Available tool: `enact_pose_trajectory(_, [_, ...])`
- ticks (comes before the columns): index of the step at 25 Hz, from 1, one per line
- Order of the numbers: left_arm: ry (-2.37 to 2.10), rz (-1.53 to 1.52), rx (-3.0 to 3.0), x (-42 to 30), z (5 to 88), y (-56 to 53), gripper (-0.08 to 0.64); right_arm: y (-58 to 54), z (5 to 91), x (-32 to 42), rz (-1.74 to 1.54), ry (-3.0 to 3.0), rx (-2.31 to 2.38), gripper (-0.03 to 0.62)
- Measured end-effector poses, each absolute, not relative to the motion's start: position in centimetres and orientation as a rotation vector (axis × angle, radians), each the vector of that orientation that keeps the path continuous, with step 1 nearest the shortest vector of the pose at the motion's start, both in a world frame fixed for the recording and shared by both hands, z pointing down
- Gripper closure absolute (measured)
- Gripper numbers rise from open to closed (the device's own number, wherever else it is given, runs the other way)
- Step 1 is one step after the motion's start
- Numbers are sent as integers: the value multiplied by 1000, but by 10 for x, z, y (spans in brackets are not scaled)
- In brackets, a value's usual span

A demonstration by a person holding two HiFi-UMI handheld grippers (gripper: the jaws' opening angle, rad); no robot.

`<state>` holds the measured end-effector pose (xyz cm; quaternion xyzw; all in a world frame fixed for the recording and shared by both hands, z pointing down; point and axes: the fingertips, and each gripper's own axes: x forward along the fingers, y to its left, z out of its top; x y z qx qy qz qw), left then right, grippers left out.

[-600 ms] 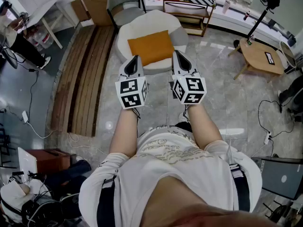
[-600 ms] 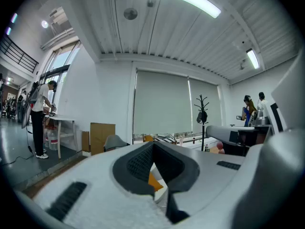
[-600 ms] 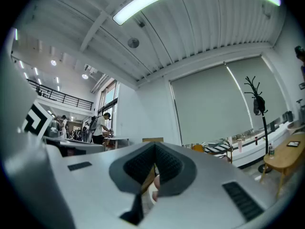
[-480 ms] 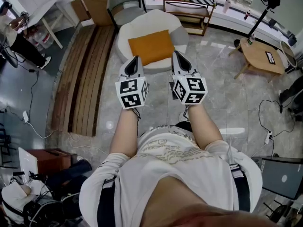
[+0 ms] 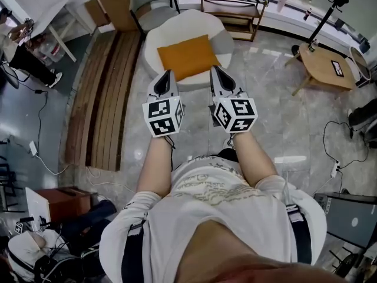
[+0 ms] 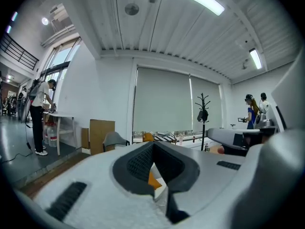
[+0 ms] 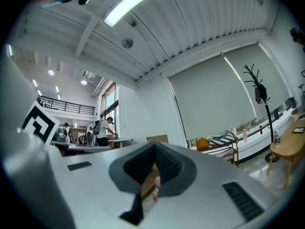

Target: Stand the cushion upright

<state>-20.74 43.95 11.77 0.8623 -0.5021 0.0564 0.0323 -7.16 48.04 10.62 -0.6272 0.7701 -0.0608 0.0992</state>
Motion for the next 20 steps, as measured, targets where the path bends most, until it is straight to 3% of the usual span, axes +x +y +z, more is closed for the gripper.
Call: enact_pose_trajectory(20, [-1612, 201, 2615, -74, 113, 352, 540, 379, 95, 40, -258, 2379, -1677, 566])
